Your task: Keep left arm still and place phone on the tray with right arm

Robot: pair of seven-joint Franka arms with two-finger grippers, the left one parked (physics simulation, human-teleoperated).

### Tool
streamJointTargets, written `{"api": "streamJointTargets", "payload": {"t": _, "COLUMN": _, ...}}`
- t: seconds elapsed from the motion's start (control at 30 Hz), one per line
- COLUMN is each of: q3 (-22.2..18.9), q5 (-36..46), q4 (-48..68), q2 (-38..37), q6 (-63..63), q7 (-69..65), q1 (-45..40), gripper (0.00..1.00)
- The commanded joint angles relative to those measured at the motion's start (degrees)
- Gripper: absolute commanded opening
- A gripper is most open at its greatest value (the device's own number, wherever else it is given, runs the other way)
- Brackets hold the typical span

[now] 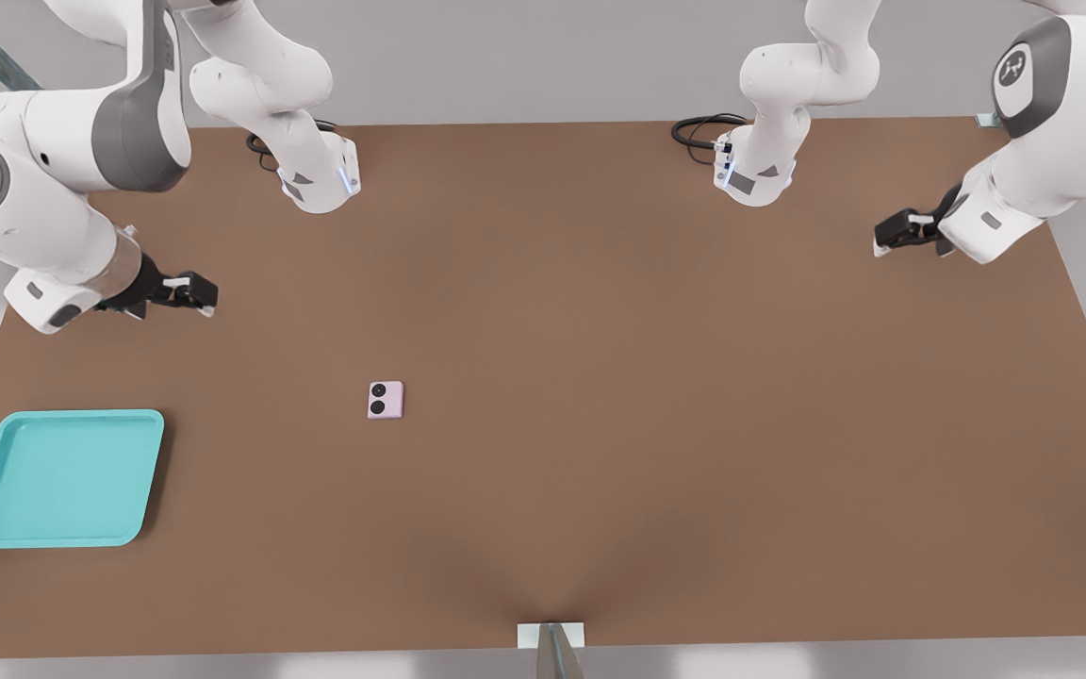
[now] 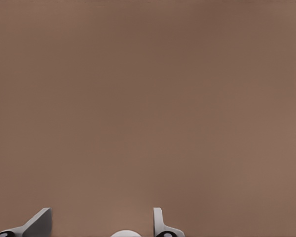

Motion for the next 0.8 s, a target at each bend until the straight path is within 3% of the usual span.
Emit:
{"api": "streamJointTargets", "payload": {"t": 0.0, "q3": 0.1, "q5": 0.0, "q4": -0.4, "q2": -0.3, "q6": 6.3, "q7": 1.1, "q1": -1.0, "gripper": 1.00}}
{"api": "streamJointTargets", "payload": {"t": 0.13, "q3": 2.3, "q5": 3.2, "q4": -0.6, "q2": 6.4, "q6": 10.0, "q7": 2.2, "q1": -0.1, "gripper": 1.00}}
{"api": "streamJointTargets", "payload": {"t": 0.3, "q3": 3.8, "q5": 1.7, "q4": -4.8, "q2": 14.9, "q6": 23.9, "q7": 16.9, "q1": 8.3, "gripper": 1.00}}
{"api": "streamJointTargets", "payload": {"t": 0.43, "q3": 5.6, "q5": 1.9, "q4": -5.8, "q2": 22.8, "q6": 31.7, "q7": 25.9, "q1": 9.3, "gripper": 1.00}}
{"api": "streamJointTargets", "payload": {"t": 0.6, "q3": 7.4, "q5": 2.1, "q4": -18.5, "q2": 23.0, "q6": 44.9, "q7": 31.4, "q1": 9.0, "gripper": 1.00}}
{"api": "streamJointTargets", "payload": {"t": 0.77, "q3": 7.5, "q5": 2.1, "q4": -21.1, "q2": 26.0, "q6": 50.3, "q7": 32.7, "q1": 7.6, "gripper": 1.00}}
